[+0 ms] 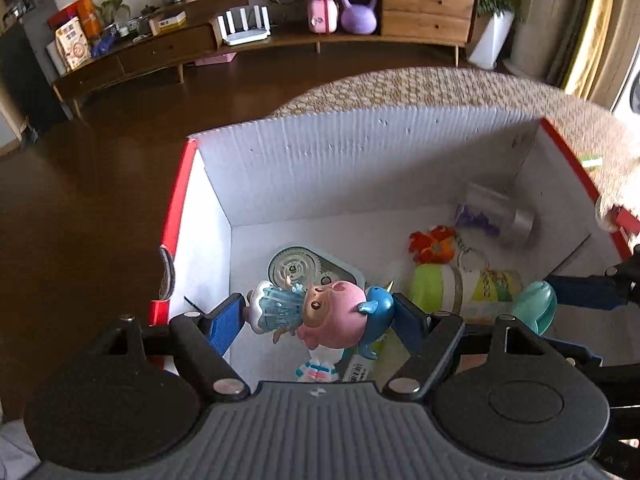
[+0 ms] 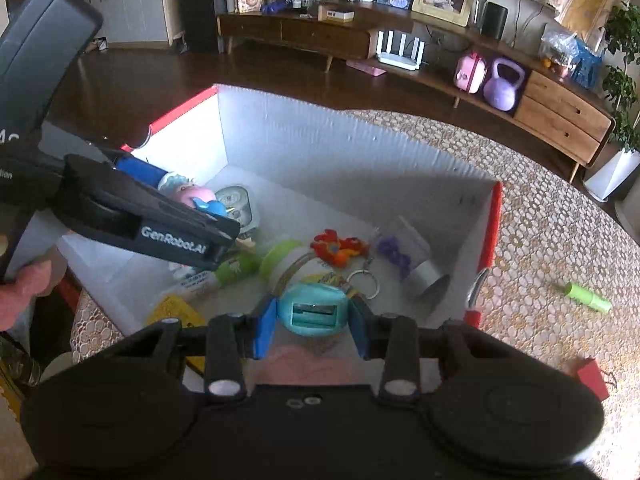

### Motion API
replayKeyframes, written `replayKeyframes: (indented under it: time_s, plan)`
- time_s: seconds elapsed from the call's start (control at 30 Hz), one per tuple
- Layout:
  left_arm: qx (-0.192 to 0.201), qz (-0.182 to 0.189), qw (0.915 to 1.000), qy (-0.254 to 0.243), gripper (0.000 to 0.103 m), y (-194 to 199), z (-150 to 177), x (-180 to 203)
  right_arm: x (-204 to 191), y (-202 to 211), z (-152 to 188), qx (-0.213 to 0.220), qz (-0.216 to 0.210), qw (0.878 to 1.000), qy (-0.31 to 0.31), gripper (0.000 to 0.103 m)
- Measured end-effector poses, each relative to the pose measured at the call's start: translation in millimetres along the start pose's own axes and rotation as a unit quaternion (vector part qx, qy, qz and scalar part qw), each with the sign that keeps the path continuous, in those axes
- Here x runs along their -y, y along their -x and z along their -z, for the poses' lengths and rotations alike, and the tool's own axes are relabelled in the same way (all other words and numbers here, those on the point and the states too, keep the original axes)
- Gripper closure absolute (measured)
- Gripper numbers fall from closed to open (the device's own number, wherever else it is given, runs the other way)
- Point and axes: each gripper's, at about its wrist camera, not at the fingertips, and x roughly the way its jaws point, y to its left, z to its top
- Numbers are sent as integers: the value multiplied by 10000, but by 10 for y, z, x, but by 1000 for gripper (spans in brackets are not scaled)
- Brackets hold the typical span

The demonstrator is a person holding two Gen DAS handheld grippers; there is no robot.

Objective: Organize rigid objects
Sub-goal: 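Lower the doll into the red box with left tool while right tool lowers the sharpener in, then open left tool to release the doll while right tool releases the sharpener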

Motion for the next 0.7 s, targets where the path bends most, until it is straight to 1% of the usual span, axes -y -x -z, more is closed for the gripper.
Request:
replayKeyframes:
  time_s: [0.13, 0.3, 0.47, 0.57, 0.7]
  plan:
    - [-111, -156, 9995, -233, 24, -52, -6, 70, -8, -47, 7, -69, -5, 10000, -24, 65]
    - [-187, -200, 9989, -388, 24, -42, 10, 113, -1, -47, 0, -55, -8, 9999, -114, 62]
    - [-271, -177, 9984, -454, 24, -47, 20, 139, -2, 53, 12, 31, -89, 9998, -154, 55]
    - [-361, -138, 9981, -471, 24, -54, 38, 157, -5, 114, 23, 55, -107, 9998, -163, 55]
    - [-470, -67, 9983, -338, 25, -58, 58, 147, -15, 180, 54, 90, -120, 9997, -192, 54]
